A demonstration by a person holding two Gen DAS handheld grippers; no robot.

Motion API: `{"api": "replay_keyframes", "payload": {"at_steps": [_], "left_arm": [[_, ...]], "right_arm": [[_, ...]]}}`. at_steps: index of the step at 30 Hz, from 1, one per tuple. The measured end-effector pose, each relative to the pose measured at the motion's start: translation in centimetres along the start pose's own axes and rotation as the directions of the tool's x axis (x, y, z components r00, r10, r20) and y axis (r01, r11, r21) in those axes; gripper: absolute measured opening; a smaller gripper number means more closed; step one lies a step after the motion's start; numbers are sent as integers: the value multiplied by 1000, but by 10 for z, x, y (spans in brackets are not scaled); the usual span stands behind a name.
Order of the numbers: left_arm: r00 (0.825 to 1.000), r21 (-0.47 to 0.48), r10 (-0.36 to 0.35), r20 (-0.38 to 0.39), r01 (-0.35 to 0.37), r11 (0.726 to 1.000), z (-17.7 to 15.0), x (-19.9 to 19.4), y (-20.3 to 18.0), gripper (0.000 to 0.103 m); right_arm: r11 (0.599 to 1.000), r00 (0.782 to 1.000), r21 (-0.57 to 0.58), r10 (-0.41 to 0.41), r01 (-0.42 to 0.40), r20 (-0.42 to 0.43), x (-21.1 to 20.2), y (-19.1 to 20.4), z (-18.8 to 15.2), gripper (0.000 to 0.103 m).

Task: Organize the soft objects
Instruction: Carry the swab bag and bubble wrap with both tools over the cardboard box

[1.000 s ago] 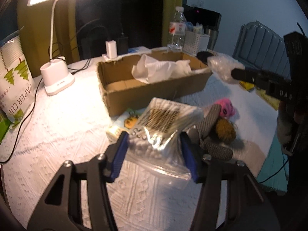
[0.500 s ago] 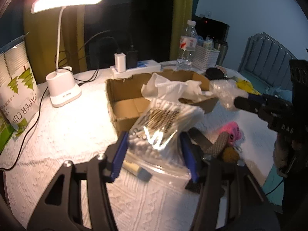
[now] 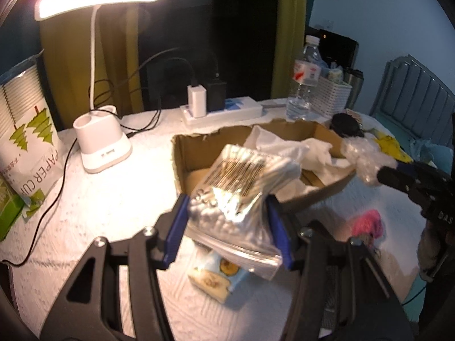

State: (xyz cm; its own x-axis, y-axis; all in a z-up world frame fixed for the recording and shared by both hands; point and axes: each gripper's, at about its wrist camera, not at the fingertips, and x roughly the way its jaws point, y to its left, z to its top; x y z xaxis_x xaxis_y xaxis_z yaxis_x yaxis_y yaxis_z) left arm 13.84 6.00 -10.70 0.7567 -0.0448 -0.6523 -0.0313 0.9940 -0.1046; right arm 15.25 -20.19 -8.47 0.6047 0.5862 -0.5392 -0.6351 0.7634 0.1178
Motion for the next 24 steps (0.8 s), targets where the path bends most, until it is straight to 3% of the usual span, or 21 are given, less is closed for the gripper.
{"api": "replay_keyframes", "payload": {"at_steps": [11,13,16,24], "left_arm": [[998,-22,60,0,-60,998,16,33,6,58],[998,-29,63,4,-63,998,17,35,9,72],[998,-21,61,22,-60,998,19,33,8,82],[997,-8,51,63,-51,999,15,13,16,83]], "right_arm": [[1000,1000,16,8,-8,-3,11,-10,3,33],[1000,1000,11,7,-7,-6,14,-8,5,33],[1000,1000,2,8,-8,-10,18,-3,7,33],[999,999,-21,26,-26,-26,33,17,14,33]]}}
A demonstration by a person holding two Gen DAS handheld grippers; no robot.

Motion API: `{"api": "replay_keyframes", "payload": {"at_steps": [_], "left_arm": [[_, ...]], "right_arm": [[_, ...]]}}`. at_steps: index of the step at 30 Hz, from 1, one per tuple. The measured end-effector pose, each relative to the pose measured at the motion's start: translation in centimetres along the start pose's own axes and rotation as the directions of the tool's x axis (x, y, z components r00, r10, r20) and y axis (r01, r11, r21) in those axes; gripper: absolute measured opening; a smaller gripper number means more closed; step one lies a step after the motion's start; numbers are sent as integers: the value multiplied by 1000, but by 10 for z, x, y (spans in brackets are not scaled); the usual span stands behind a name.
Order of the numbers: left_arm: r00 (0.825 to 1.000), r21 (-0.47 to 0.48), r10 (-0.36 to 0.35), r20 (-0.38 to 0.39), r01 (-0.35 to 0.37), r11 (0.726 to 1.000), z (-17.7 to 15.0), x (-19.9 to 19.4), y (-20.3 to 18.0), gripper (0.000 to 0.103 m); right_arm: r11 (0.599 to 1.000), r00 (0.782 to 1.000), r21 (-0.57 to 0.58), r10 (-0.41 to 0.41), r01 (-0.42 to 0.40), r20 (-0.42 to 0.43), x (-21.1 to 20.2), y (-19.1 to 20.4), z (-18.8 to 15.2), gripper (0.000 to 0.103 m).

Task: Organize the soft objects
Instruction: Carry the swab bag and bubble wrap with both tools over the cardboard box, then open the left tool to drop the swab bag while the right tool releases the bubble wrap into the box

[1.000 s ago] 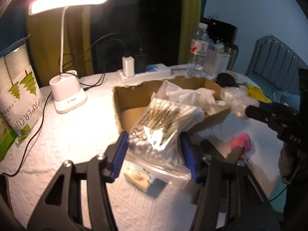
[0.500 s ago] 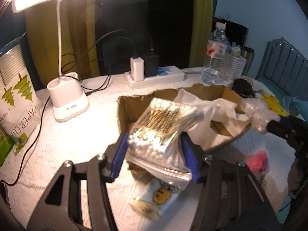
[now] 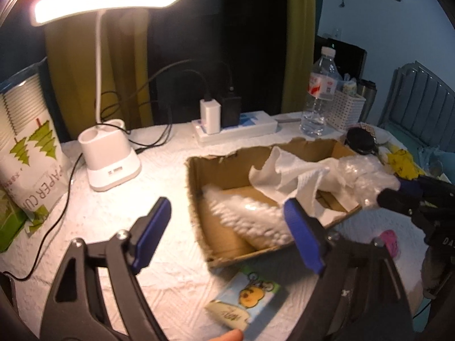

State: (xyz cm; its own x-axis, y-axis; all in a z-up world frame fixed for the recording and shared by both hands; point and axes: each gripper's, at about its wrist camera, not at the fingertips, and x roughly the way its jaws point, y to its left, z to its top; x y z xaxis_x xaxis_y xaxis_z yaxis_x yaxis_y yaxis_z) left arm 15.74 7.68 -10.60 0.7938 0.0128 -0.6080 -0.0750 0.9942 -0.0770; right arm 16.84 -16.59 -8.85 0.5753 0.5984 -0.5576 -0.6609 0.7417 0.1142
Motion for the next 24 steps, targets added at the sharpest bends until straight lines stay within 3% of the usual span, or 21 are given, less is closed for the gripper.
{"api": "replay_keyframes", "payload": {"at_steps": [4,14,19,24], "left_arm": [[1000,-32,15,-10,-15,999,-5,1,16,83],[988,-52,59,-144,-67,996,-11,51,33,83],[989,-90,38,-142,-51,995,-4,53,43,83],[996,-144,11,-91,-24,989,0,32,56,83]], "right_arm": [[1000,1000,-22,18,-18,-7,12,13,6,33],[999,998,-45,21,-24,-67,56,30,19,33],[998,992,-47,30,-36,-125,84,37,19,33],[997,985,-60,35,-45,-170,106,49,20,33]]}}
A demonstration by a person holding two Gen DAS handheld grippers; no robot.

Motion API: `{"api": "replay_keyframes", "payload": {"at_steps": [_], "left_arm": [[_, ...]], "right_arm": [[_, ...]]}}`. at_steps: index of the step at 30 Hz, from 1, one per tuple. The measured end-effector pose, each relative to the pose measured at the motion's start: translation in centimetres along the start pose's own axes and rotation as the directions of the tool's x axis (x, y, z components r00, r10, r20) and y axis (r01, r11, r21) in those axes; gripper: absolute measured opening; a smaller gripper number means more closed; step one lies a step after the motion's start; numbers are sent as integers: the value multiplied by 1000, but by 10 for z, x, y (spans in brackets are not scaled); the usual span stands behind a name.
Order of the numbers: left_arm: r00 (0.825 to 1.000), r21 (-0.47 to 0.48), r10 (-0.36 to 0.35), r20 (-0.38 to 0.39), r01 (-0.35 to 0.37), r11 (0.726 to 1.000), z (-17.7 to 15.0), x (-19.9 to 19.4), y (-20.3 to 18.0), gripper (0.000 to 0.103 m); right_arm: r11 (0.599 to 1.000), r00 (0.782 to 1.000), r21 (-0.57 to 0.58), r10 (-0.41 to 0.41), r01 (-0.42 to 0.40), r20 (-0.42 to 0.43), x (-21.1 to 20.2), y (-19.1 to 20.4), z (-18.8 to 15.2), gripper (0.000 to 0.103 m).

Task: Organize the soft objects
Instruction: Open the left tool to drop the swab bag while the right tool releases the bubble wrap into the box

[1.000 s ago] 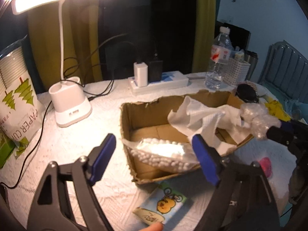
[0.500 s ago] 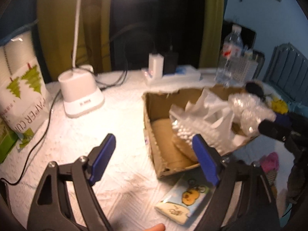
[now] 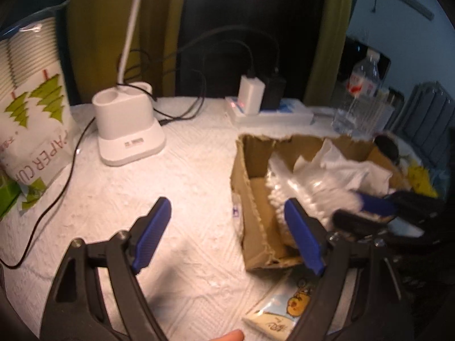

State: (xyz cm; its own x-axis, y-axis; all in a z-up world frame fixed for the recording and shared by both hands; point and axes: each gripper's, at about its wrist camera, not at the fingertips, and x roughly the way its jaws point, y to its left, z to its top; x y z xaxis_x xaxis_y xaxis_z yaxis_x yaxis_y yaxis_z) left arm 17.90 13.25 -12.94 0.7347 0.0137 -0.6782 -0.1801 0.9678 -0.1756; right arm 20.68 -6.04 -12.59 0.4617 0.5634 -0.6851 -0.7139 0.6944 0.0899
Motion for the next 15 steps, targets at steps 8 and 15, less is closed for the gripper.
{"api": "replay_keyframes", "payload": {"at_steps": [8,15], "left_arm": [[999,8,1,52,-1,1000,1,-26,2,83],[997,11,18,78,-18,1000,-4,-46,-1,83]], "right_arm": [[998,997,-19,-62,61,-47,12,9,5,41],[997,997,-18,-73,73,-20,-11,12,-2,53]]}}
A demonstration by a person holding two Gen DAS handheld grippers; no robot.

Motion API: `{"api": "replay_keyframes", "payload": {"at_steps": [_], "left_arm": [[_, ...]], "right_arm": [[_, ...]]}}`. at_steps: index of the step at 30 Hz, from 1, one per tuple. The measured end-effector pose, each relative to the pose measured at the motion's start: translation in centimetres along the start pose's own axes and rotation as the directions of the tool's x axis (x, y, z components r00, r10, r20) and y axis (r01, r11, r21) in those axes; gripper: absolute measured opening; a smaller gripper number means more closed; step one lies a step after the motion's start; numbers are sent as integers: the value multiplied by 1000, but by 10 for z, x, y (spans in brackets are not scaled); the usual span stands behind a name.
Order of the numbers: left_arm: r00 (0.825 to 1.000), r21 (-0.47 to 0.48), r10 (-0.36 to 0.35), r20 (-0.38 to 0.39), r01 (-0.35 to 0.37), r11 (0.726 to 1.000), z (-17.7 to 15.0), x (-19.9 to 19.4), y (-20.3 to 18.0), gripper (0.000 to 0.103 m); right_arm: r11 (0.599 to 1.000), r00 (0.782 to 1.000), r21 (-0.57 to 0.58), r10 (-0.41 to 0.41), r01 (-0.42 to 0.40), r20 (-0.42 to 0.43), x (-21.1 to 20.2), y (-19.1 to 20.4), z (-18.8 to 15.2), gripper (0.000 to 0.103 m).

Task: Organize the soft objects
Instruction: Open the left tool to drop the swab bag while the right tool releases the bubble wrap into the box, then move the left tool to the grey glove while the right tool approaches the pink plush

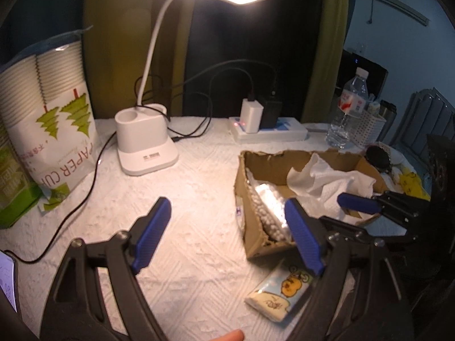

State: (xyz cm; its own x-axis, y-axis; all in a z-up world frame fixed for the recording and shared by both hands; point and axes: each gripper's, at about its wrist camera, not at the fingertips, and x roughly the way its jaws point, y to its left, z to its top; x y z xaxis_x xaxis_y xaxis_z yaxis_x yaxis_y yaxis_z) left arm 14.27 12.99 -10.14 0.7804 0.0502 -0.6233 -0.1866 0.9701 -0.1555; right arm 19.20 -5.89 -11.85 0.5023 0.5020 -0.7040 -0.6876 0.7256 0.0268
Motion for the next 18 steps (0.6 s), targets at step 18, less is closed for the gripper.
{"api": "replay_keyframes", "payload": {"at_steps": [18], "left_arm": [[998,40,-58,-7,58,997,-24,-28,-24,83]], "right_arm": [[996,995,12,-84,83,50,-64,9,-25,53]]}}
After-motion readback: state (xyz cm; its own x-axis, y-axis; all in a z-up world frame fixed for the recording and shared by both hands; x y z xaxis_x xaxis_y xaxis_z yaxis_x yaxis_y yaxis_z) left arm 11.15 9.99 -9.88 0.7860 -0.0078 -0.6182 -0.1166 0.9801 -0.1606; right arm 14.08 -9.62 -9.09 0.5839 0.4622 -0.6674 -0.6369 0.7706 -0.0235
